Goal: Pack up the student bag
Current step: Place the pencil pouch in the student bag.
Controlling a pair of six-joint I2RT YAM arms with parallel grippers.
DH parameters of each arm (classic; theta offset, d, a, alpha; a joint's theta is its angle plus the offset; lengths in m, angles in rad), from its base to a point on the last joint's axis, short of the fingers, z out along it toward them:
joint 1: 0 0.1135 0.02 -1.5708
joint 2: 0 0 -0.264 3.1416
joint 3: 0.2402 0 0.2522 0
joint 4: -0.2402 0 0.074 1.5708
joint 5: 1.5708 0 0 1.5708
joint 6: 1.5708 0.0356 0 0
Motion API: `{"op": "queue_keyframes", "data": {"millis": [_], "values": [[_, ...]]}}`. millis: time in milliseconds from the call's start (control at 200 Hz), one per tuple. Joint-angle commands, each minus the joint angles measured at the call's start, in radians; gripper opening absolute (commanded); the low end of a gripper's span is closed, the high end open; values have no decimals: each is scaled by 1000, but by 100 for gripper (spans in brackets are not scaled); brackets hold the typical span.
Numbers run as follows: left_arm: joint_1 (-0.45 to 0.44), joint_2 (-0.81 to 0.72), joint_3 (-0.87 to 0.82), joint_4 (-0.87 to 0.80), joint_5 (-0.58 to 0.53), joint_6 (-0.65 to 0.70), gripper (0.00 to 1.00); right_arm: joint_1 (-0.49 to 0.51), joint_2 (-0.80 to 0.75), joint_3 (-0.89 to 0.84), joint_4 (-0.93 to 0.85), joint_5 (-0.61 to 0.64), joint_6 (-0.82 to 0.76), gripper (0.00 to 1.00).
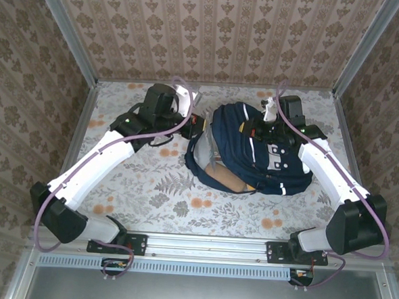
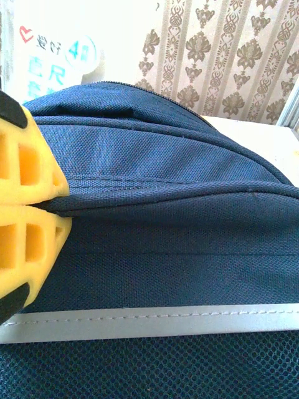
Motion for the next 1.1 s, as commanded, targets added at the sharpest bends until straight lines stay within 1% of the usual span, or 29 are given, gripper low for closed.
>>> {"op": "queue_keyframes", "data": {"millis": [0, 115, 430, 555, 640, 670, 705, 780, 795, 815, 840, 875, 895, 955, 1095], "values": [[20, 59, -29, 112, 19, -40, 0, -2, -59, 18, 108, -73, 21, 2], [27, 155, 10, 102, -7, -13, 0, -2, -58, 22, 105, -74, 19, 2], [131, 309, 72, 109, -2, 10, 0, -3, -57, 19, 104, -74, 14, 2], [137, 385, 132, 91, 26, 13, 0, -2, -51, 18, 107, -76, 14, 2], [139, 447, 175, 63, 25, 10, 0, -3, -45, 21, 111, -78, 17, 2], [140, 465, 185, 59, 26, 8, 3, -3, -44, 22, 113, -80, 17, 3], [140, 482, 195, 59, 33, 4, 12, -3, -42, 25, 112, -80, 19, 2], [140, 513, 215, 64, 59, -10, 22, -3, -40, 27, 112, -80, 18, 3], [140, 518, 219, 64, 63, -15, 26, -2, -40, 27, 112, -80, 18, 3], [140, 524, 222, 65, 68, -18, 36, -2, -41, 27, 112, -80, 18, 3], [140, 528, 224, 62, 69, -24, 45, -3, -41, 27, 112, -79, 18, 3], [140, 533, 224, 62, 64, -28, 54, -3, -41, 27, 112, -79, 18, 3], [140, 534, 221, 62, 59, -30, 57, -2, -42, 27, 112, -79, 19, 3], [141, 534, 210, 59, 47, -30, 61, -3, -43, 24, 114, -78, 19, 3], [141, 525, 183, 29, 27, -39, 63, -2, -45, 18, 114, -75, 18, 3]]}}
